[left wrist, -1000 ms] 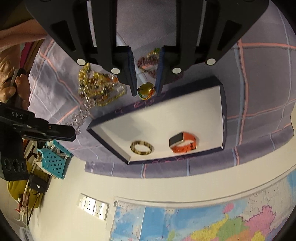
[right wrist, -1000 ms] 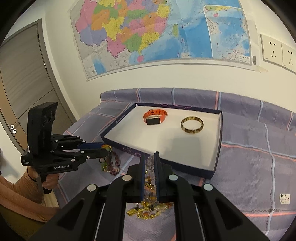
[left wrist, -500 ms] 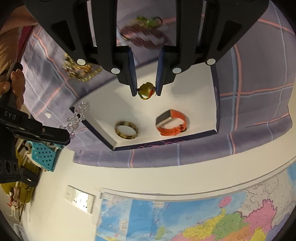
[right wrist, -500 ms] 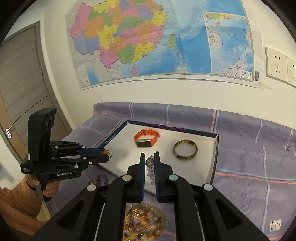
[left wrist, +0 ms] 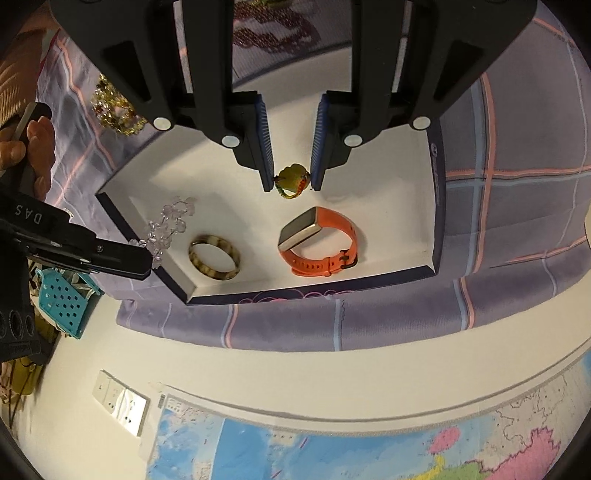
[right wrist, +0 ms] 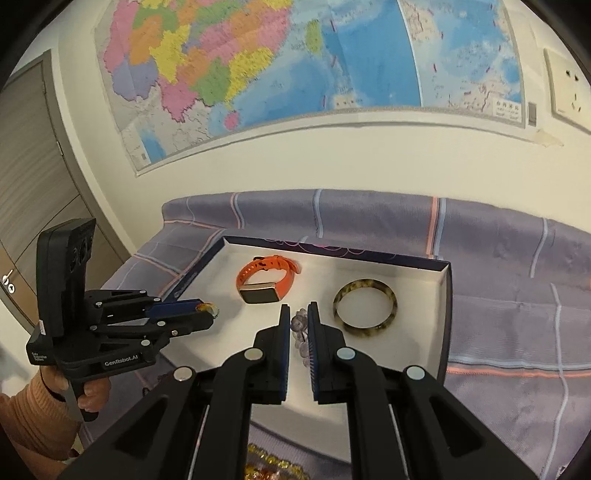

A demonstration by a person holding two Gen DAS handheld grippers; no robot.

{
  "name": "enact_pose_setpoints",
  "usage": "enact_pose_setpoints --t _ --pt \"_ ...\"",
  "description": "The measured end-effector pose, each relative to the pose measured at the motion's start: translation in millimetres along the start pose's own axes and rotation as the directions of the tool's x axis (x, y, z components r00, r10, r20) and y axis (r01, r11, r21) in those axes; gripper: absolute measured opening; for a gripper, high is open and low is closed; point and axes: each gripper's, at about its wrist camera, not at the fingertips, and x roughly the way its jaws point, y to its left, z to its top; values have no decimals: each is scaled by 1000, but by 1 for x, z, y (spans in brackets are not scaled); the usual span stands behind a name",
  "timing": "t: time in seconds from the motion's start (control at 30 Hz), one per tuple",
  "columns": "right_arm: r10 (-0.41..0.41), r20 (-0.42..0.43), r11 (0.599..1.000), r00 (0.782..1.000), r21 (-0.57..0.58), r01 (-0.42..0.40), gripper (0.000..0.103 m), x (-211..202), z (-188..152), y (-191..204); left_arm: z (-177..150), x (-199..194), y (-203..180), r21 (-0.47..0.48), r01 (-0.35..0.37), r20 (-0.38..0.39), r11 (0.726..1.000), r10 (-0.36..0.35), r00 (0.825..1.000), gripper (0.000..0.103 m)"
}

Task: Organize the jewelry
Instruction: 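Release the yellow ring into the box with left tool while right tool releases the crystal bracelet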

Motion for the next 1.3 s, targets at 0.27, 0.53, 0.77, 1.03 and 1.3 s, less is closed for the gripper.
enact_pose_setpoints --t 0.27,0.53,0.77,1.03,1.3 --pt "-40 -57 998 998 35 42 8 22 -5 -17 3 23 12 -31 -23 -57 999 21 998 21" --pt "-72 -103 995 992 63 79 11 37 -17 -29 1 32 20 -62 -15 -72 998 10 997 21" --pt "-87 -113 993 990 69 95 11 37 -23 -31 1 34 17 -48 -22 -67 999 19 998 23" --pt "-154 -114 985 982 61 161 34 25 -31 -32 -1 8 8 -12 -71 13 997 72 997 44" --pt "-125 -25 992 992 -27 124 43 -32 -54 -8 -21 -45 -6 26 -84 119 996 80 990 53"
